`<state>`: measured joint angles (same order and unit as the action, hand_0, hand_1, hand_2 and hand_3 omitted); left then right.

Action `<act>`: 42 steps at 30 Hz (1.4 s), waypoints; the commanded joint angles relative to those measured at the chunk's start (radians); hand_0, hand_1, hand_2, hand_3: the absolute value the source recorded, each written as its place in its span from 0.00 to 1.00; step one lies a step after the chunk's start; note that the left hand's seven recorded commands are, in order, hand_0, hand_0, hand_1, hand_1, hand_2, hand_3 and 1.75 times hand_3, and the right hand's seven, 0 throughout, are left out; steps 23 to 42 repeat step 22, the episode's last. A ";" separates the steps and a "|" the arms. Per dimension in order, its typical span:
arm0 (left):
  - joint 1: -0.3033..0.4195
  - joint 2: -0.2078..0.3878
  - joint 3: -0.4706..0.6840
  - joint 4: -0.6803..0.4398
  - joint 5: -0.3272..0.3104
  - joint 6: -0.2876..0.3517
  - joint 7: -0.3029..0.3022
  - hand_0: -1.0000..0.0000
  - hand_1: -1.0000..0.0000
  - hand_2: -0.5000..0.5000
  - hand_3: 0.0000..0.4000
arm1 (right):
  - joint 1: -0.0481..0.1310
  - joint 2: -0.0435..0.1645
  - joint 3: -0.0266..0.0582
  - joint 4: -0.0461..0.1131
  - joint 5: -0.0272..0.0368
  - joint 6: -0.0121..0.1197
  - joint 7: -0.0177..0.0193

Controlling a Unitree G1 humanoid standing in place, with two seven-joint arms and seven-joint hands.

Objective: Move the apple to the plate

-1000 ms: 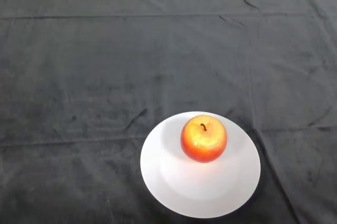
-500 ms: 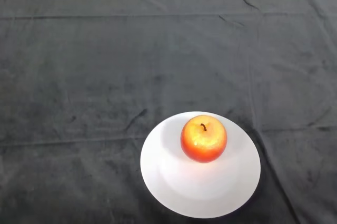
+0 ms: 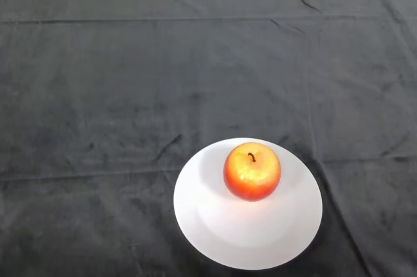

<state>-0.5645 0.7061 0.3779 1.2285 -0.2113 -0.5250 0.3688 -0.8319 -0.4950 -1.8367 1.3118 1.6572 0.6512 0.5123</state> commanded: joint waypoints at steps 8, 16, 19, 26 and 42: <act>-0.001 0.029 0.029 0.026 0.017 0.012 -0.013 1.00 1.00 0.50 0.00 | 0.021 -0.028 -0.0259 0.004 -0.0025 0.014 0.0007; -0.002 0.028 0.033 0.025 0.020 0.014 -0.014 1.00 1.00 0.50 0.00 | 0.012 -0.031 -0.0236 0.003 -0.0040 0.008 0.0001; -0.003 0.027 0.034 0.025 0.021 0.014 -0.014 1.00 1.00 0.50 0.00 | 0.008 -0.032 -0.0223 0.003 -0.0045 0.008 0.0001; -0.004 0.027 0.036 0.024 0.022 0.015 -0.015 1.00 1.00 0.50 0.00 | 0.007 -0.033 -0.0219 0.002 -0.0045 0.009 0.0000; -0.004 0.027 0.036 0.024 0.022 0.015 -0.015 1.00 1.00 0.50 0.00 | 0.007 -0.033 -0.0219 0.002 -0.0045 0.009 0.0000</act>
